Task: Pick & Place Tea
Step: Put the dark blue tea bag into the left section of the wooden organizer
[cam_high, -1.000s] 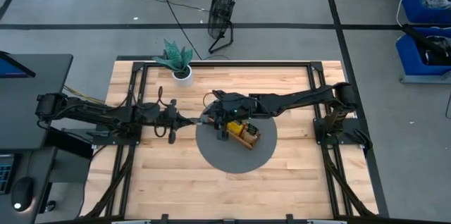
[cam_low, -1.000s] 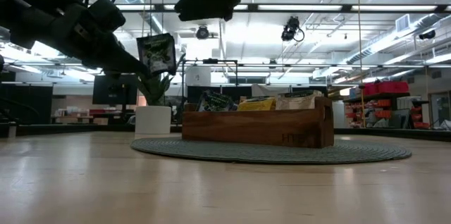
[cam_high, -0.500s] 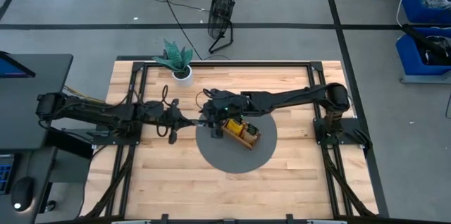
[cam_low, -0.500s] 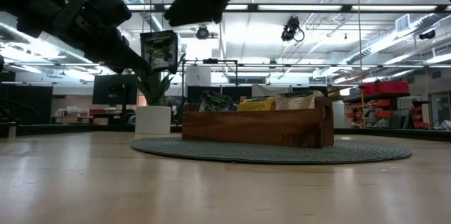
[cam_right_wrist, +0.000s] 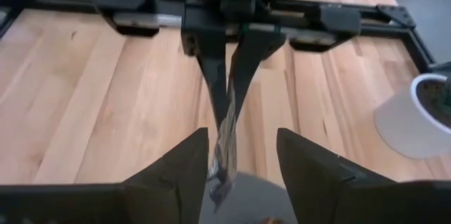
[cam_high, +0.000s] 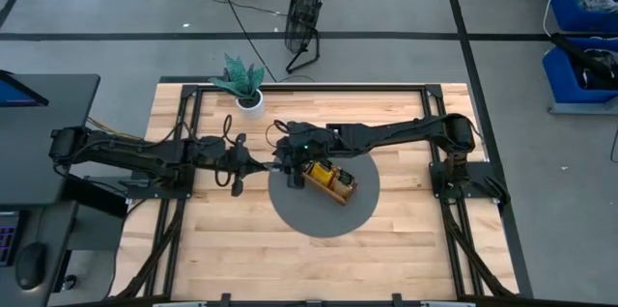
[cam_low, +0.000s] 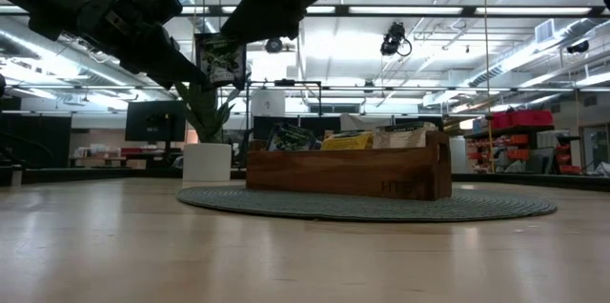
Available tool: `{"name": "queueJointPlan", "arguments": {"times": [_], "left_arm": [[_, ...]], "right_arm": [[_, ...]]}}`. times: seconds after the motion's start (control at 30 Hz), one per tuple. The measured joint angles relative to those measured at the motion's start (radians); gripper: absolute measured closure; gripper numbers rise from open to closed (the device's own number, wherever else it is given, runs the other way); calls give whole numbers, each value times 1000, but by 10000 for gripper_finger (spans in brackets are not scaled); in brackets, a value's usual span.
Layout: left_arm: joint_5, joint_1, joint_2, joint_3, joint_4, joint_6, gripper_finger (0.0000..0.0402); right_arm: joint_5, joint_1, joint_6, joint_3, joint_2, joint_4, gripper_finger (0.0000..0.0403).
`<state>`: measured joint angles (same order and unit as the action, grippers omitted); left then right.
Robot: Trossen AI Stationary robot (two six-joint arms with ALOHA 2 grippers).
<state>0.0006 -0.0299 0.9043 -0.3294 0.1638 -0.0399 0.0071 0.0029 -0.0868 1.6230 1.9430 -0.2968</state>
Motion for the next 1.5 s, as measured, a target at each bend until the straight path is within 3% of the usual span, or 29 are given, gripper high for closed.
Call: {"name": "queueJointPlan", "arguments": {"times": [0.13,0.5,0.8,0.93,1.13,1.3,1.5], "left_arm": [[0,0,0,0,6,1,401],[0,0,0,0,12,11,400],[-16,0,-1,8,57,39,377],[-91,-13,-2,10,25,41,343],[-180,-24,-2,10,4,38,313],[-234,-24,-3,10,3,37,311],[-257,-24,-3,10,3,33,318]], "right_arm": [[-1,0,0,0,0,1,252],[-58,-9,0,0,0,-15,396],[-16,-10,39,0,-11,-18,401],[-12,-6,54,-1,-26,-54,401],[109,20,89,-27,-47,-103,402],[206,44,155,-132,-109,-35,402],[300,62,291,-367,-234,190,403]]}}
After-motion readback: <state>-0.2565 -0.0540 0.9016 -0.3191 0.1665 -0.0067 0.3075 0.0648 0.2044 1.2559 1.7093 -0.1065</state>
